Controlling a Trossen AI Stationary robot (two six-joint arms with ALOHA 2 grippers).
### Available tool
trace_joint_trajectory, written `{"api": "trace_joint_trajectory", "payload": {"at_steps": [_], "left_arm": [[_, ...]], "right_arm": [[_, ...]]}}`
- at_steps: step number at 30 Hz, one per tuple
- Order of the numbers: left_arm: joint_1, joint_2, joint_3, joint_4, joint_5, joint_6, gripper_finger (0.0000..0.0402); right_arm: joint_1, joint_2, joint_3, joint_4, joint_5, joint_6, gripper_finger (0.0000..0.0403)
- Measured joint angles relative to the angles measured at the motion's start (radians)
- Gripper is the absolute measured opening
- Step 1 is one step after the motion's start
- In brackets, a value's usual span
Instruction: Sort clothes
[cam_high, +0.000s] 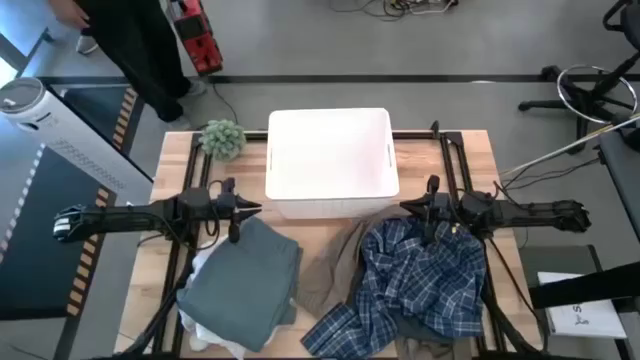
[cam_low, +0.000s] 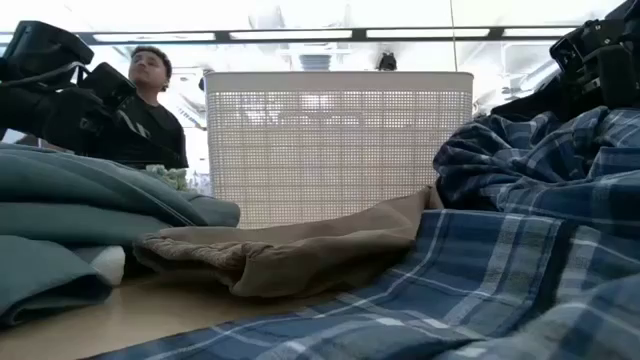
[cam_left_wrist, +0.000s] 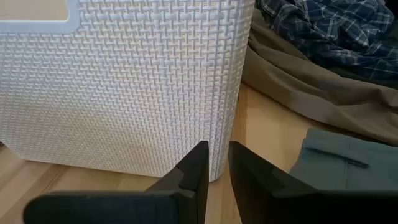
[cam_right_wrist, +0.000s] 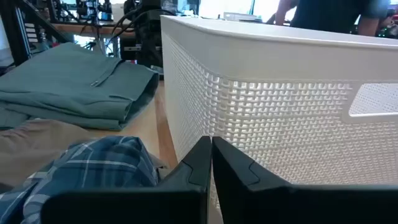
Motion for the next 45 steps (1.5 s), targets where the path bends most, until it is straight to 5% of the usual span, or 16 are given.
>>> {"api": "trace_joint_trajectory", "payload": {"at_steps": [30, 45], "left_arm": [[0.0, 0.0, 0.0, 0.0, 0.0, 0.0, 0.005], [0.0, 0.0, 0.0, 0.0, 0.0, 0.0, 0.005]], "right_arm": [[0.0, 0.0, 0.0, 0.007, 0.001, 0.0, 0.0], [0.0, 0.0, 0.0, 0.388, 0.002, 0.116, 0.0]]}}
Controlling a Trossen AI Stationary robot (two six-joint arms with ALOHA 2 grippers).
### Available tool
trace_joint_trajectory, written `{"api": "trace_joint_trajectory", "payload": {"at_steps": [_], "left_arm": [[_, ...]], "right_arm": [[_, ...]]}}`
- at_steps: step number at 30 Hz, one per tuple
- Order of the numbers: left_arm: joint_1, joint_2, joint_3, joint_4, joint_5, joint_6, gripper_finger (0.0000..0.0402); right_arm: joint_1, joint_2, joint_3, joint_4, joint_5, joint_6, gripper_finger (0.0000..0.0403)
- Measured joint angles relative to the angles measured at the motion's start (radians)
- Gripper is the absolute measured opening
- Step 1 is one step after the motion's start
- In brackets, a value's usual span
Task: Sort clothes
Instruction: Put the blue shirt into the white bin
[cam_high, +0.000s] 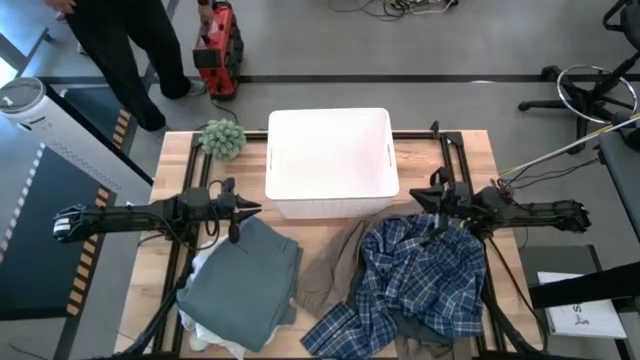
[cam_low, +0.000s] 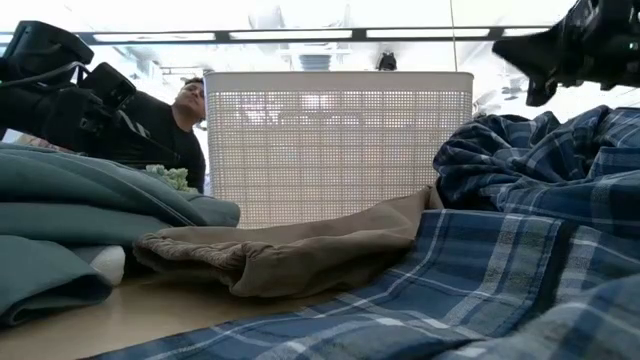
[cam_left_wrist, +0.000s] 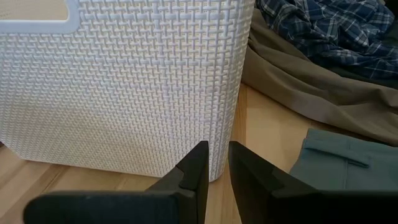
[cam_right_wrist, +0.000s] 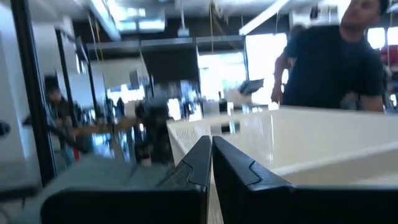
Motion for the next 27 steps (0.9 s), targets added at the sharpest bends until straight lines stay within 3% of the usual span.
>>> {"api": "trace_joint_trajectory", "payload": {"at_steps": [3, 6, 8, 15, 19, 27], "left_arm": [[0.0, 0.0, 0.0, 0.0, 0.0, 0.0, 0.005], [0.0, 0.0, 0.0, 0.0, 0.0, 0.0, 0.005], [0.0, 0.0, 0.0, 0.0, 0.0, 0.0, 0.005], [0.0, 0.0, 0.0, 0.0, 0.0, 0.0, 0.005], [0.0, 0.0, 0.0, 0.0, 0.0, 0.0, 0.005], [0.0, 0.0, 0.0, 0.0, 0.0, 0.0, 0.005]], "right_arm": [[0.0, -0.001, 0.0, 0.081, -0.039, 0.024, 0.0], [0.0, 0.0, 0.009, 0.074, -0.247, -0.015, 0.0], [0.001, 0.008, 0.034, 0.057, -0.303, -0.004, 0.0], [0.0, 0.08, 0.191, -0.195, -0.316, 0.005, 0.001], [0.003, 0.172, 0.318, -0.438, -0.322, 0.027, 0.0055], [0.047, 0.411, 0.548, -0.727, -0.322, 0.03, 0.0158]]}}
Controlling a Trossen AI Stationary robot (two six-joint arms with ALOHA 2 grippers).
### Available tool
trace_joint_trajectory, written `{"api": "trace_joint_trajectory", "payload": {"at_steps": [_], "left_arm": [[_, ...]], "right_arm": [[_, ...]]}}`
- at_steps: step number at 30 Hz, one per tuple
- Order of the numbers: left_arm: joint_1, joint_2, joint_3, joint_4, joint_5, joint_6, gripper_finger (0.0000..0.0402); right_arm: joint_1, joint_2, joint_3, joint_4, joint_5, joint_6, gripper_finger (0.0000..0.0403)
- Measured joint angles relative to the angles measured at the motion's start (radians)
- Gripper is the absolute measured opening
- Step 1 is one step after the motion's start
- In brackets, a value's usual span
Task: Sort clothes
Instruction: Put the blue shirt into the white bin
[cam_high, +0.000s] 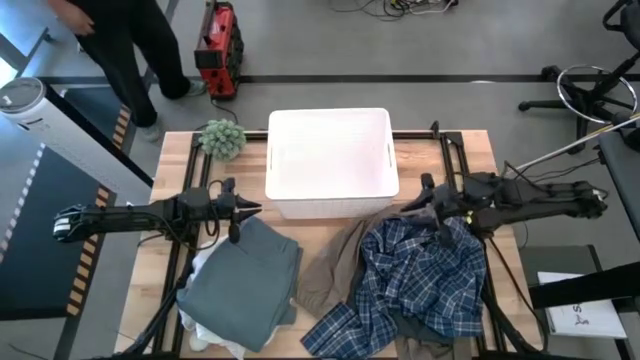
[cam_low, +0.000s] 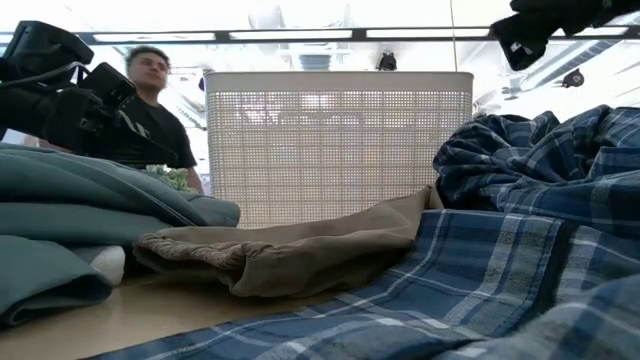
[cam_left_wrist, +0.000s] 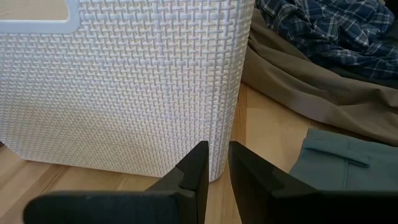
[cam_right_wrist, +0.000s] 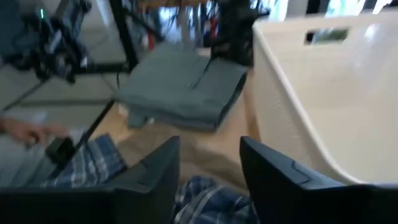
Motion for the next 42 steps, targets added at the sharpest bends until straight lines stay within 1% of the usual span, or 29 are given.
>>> {"api": "trace_joint_trajectory", "payload": {"at_steps": [4, 7, 10, 13, 20, 22, 25, 29, 35, 42], "left_arm": [[0.0, 0.0, 0.0, 0.0, 0.0, 0.0, 0.005], [0.0, 0.0, 0.0, 0.0, 0.0, 0.0, 0.005], [0.0, 0.0, 0.0, 0.0, 0.0, 0.0, 0.005], [0.0, 0.0, 0.0, 0.0, 0.0, 0.0, 0.005], [0.0, 0.0, 0.0, 0.0, 0.0, 0.0, 0.005], [0.0, 0.0, 0.0, 0.0, 0.0, 0.0, 0.005], [0.0, 0.0, 0.0, 0.0, 0.0, 0.0, 0.005], [0.0, 0.0, 0.0, 0.0, 0.0, 0.0, 0.005], [0.0, 0.0, 0.0, 0.0, 0.0, 0.0, 0.005], [0.0, 0.0, 0.0, 0.0, 0.0, 0.0, 0.005]], "right_arm": [[0.052, 0.108, 0.087, -0.114, 0.0, 0.013, 0.019], [0.103, 0.188, 0.152, -0.214, 0.0, 0.025, 0.0206], [0.16, 0.265, 0.205, -0.275, 0.016, 0.059, 0.0219], [0.215, 0.337, 0.256, -0.345, 0.07, 0.091, 0.0228], [0.32, 0.519, 0.389, -0.603, 0.211, 0.178, 0.0241], [0.346, 0.569, 0.424, -0.659, 0.234, 0.195, 0.0247], [0.379, 0.645, 0.467, -0.728, 0.241, 0.204, 0.0257], [0.406, 0.747, 0.501, -0.766, 0.245, 0.203, 0.0274], [0.422, 0.895, 0.503, -0.777, 0.245, 0.153, 0.0296], [0.427, 1.046, 0.502, -0.772, 0.234, 0.103, 0.0306]]}}
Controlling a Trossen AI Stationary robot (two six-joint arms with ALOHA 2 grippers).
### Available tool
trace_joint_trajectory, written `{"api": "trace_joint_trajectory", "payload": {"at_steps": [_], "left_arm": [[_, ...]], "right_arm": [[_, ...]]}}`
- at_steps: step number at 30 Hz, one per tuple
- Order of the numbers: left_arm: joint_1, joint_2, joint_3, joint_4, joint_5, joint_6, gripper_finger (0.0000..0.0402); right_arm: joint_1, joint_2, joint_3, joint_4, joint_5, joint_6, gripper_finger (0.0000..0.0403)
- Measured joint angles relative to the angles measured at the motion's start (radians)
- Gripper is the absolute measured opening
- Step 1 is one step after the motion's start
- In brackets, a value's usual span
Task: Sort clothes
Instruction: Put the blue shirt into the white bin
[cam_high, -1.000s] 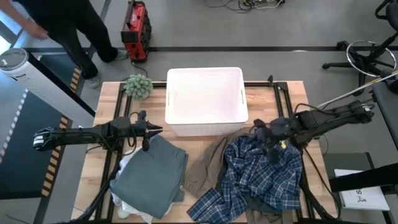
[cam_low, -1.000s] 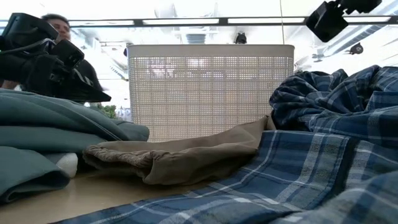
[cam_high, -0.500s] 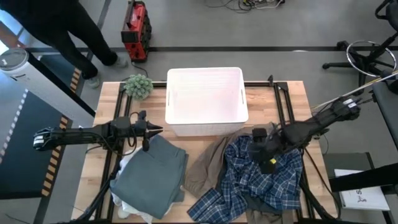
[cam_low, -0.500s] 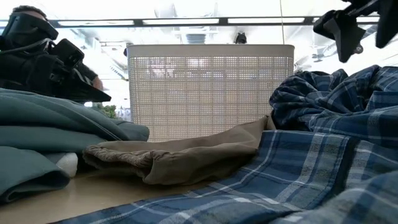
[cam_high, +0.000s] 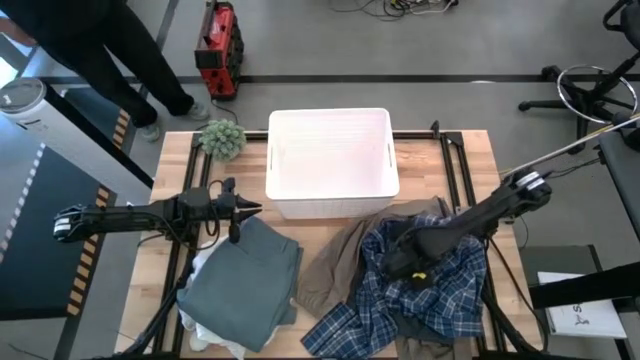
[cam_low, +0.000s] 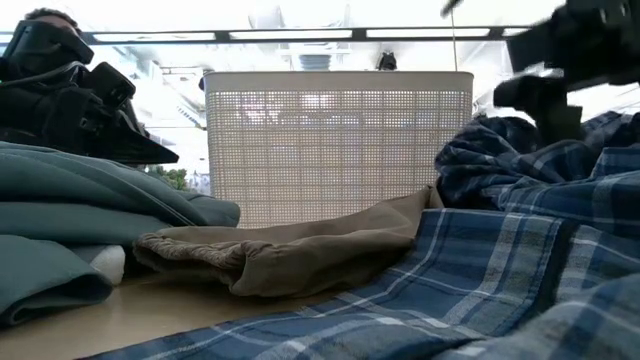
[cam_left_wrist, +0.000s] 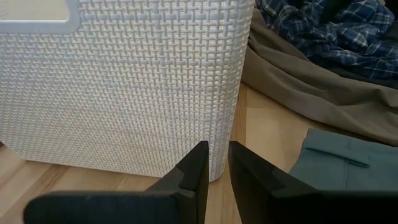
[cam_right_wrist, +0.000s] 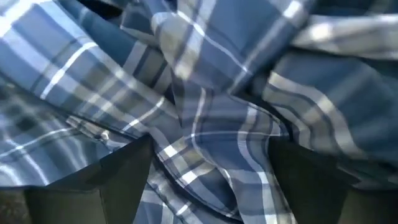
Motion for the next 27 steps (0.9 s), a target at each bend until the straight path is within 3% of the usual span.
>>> {"api": "trace_joint_trajectory", "payload": {"at_steps": [4, 7, 10, 15, 21, 27], "left_arm": [[0.0, 0.0, 0.0, 0.0, 0.0, 0.0, 0.005], [0.0, 0.0, 0.0, 0.0, 0.0, 0.0, 0.005], [0.0, 0.0, 0.0, 0.0, 0.0, 0.0, 0.005], [0.0, 0.0, 0.0, 0.0, 0.0, 0.0, 0.005], [0.0, 0.0, 0.0, 0.0, 0.0, 0.0, 0.005], [0.0, 0.0, 0.0, 0.0, 0.0, 0.0, 0.005]], "right_arm": [[0.0, 0.067, 0.0, 0.004, -0.009, -0.01, 0.0287], [0.0, 0.101, 0.0, 0.007, -0.015, -0.02, 0.025], [0.002, 0.114, 0.0, 0.009, -0.017, -0.022, 0.0181], [0.002, 0.089, 0.0, 0.01, -0.041, -0.055, 0.0026], [0.002, 0.007, 0.013, -0.011, -0.075, 0.002, 0.0007], [0.024, -0.092, 0.132, -0.044, -0.003, 0.041, 0.0004]]}}
